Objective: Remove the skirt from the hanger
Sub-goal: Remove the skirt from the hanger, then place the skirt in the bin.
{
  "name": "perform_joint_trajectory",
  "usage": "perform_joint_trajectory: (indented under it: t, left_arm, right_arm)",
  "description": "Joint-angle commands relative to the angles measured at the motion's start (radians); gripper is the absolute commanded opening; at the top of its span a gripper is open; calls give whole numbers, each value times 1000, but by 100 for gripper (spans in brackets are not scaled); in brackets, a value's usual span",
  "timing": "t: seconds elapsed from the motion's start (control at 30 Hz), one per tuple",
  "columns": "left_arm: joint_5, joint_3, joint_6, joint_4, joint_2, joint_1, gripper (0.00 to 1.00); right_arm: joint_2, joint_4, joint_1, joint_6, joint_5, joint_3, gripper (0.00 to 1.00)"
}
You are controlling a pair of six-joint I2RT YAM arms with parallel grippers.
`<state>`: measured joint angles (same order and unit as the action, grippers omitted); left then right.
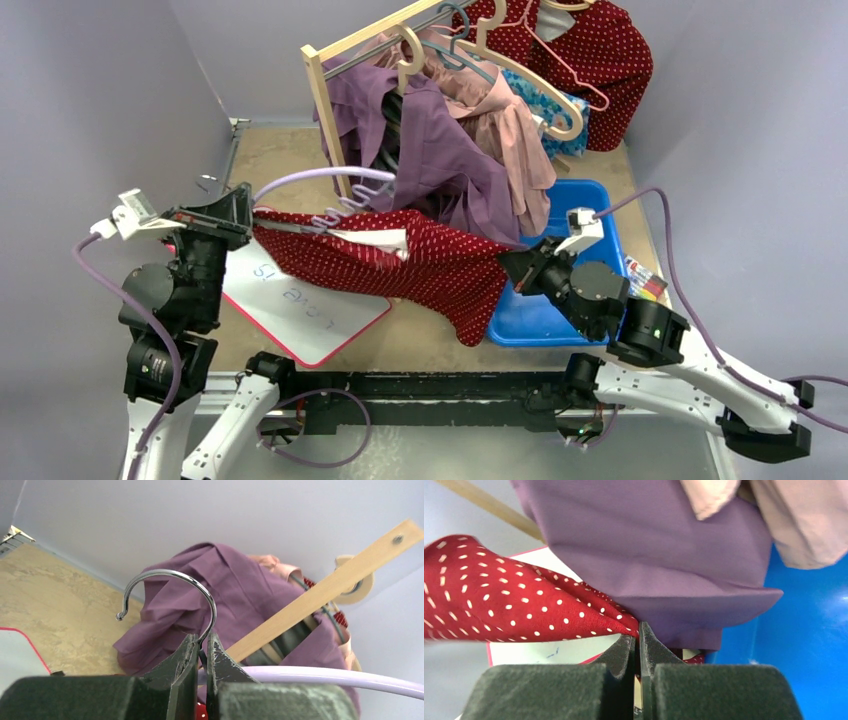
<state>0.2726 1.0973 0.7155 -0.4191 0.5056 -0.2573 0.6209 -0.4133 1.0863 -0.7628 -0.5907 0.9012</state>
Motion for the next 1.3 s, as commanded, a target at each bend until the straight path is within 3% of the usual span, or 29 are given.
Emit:
perform_joint_trajectory:
  t: [0.0,0.33,0.67,1.0,1.27]
  left_arm:
    - [164,16,8,172,-25,15,0]
    - [51,-9,158,245,1,15,0]
    - [-183,-87,370,466,25,15,0]
    - [-332,-36,270,535,39,15,0]
    - [-213,46,21,318,21,15,0]
  right_arm:
    - [-64,-33,-16,13,-152,-31,0]
    - [57,259,-16,268,76,-19,0]
    - [309,440,-16,377,235,184,0]
    - [340,355,-16,466,154,355,0]
    - [220,157,-16,443,133,453,0]
